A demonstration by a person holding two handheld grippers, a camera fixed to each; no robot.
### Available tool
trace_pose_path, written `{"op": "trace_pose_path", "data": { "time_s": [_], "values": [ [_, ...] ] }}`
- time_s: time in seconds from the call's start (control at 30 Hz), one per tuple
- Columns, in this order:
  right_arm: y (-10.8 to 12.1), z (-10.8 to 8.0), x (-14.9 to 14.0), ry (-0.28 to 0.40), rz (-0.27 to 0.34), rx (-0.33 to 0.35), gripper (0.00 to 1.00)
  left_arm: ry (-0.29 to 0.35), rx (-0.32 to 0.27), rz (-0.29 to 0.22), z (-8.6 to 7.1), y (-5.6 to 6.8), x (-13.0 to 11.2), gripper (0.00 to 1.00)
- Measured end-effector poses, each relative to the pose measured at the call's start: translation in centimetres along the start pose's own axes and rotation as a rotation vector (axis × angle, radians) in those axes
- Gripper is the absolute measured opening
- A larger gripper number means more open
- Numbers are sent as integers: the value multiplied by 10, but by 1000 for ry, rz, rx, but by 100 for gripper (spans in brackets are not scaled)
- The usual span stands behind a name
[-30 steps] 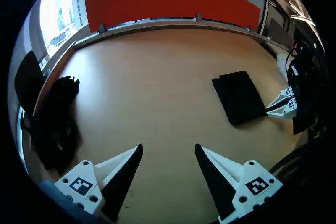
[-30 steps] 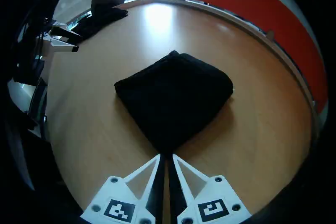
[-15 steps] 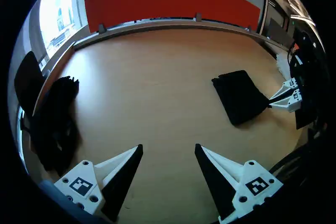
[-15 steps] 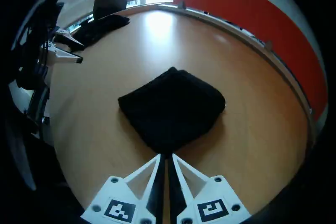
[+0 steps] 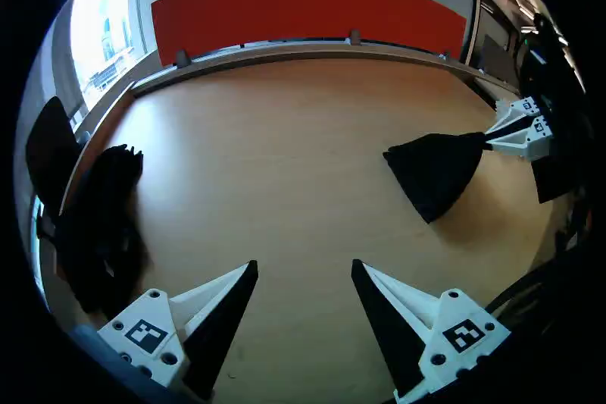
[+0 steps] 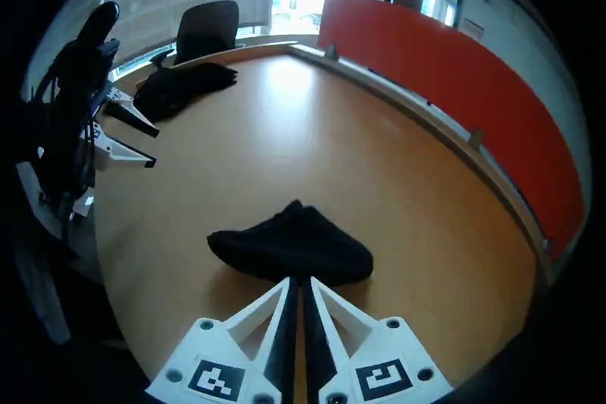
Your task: Fold towel
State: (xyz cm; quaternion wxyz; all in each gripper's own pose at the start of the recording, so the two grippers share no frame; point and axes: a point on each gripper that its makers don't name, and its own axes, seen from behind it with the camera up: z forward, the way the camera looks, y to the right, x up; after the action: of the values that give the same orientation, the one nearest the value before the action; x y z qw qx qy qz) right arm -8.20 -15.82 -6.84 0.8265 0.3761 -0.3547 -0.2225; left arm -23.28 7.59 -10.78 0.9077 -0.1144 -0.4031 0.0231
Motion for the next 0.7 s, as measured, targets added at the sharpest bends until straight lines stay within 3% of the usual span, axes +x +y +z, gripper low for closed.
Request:
{"op": "trace_pose_path", "data": {
  "time_s": [0.37, 0.7],
  "values": [
    [24, -22, 49, 76, -41, -33, 4, 16, 1, 22, -4, 1, 9, 92],
    [53, -39, 58, 101, -26, -74, 4, 24, -4, 30, -3, 5, 17, 91]
  ]
}}
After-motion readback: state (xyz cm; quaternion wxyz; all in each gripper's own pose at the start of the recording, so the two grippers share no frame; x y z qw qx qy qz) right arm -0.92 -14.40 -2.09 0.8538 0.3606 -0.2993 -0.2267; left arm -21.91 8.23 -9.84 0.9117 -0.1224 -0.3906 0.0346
